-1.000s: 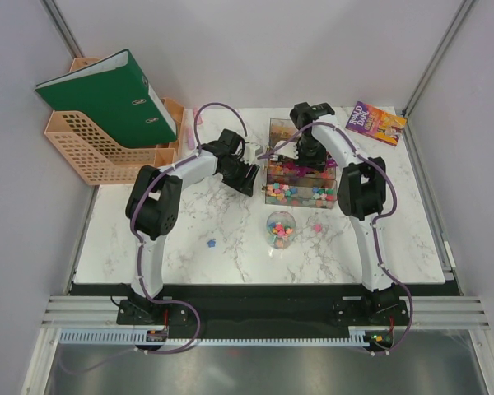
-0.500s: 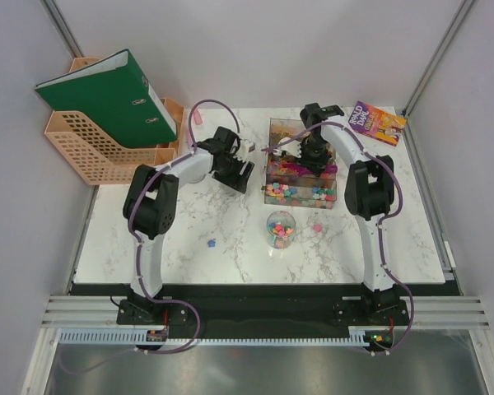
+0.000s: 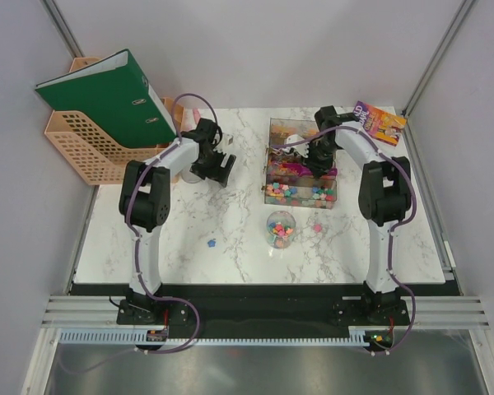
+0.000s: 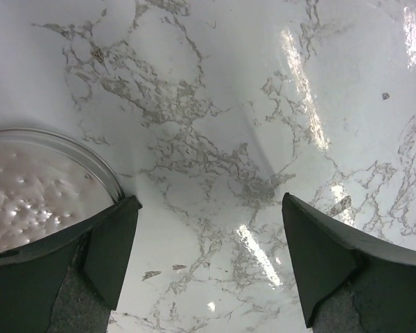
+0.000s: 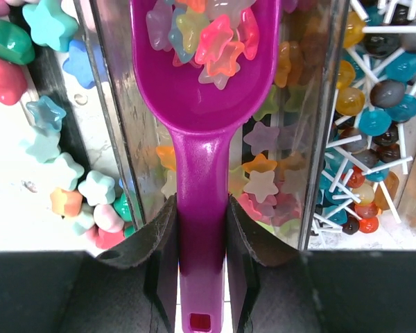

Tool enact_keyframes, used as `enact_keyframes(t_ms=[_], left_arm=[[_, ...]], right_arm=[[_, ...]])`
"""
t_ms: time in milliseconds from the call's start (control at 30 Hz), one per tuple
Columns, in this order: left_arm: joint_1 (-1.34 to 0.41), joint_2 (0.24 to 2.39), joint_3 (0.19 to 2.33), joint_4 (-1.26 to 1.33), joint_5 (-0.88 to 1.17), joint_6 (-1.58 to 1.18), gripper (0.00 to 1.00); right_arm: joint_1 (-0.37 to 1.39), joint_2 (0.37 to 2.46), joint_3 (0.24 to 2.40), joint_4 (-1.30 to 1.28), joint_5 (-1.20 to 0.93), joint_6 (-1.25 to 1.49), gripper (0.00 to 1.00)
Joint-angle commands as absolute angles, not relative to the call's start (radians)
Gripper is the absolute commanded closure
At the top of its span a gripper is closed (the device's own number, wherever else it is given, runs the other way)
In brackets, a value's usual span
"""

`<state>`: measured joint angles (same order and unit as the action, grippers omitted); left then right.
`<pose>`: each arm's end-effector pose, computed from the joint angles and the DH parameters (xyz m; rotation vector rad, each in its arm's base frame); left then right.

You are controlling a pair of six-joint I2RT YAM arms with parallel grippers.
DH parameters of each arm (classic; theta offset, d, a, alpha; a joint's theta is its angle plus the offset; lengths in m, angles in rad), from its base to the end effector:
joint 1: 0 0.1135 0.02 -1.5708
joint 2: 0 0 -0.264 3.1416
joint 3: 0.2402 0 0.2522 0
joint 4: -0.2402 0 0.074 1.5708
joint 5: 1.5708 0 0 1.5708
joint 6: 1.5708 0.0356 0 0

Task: Pack the candies
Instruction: Scoop the fake candies from the storage box.

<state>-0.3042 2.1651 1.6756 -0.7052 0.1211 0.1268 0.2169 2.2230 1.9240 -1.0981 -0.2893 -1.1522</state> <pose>0.4303 -0.1396 0.1683 0.6236 2.6991 -0.2140 0.4379 0.1069 0.2020 -1.8276 2.1820 0.2583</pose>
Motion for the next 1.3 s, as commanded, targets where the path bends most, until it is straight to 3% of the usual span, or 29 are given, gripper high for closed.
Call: enact_keyframes(t_ms=[0,300,1267], left_arm=[[-0.305,2.178,1.701,-0.753,0.097,0.173,0.09],[-0.316,2.148,1.692,-0.753,-0.080,0.239,0.08],[-0.334,2.053,1.720,-0.764,-0.020,0.301,0.07]], right_arm=[[0.213,2.131,1.855,-1.023,-0.429,-1.137,1.00],[0.190,2.007,1.758,-0.960,-0.480,-1.123,1.00],[0.029,1.754,1.368,-0.865,-0.753,-1.215,1.00]])
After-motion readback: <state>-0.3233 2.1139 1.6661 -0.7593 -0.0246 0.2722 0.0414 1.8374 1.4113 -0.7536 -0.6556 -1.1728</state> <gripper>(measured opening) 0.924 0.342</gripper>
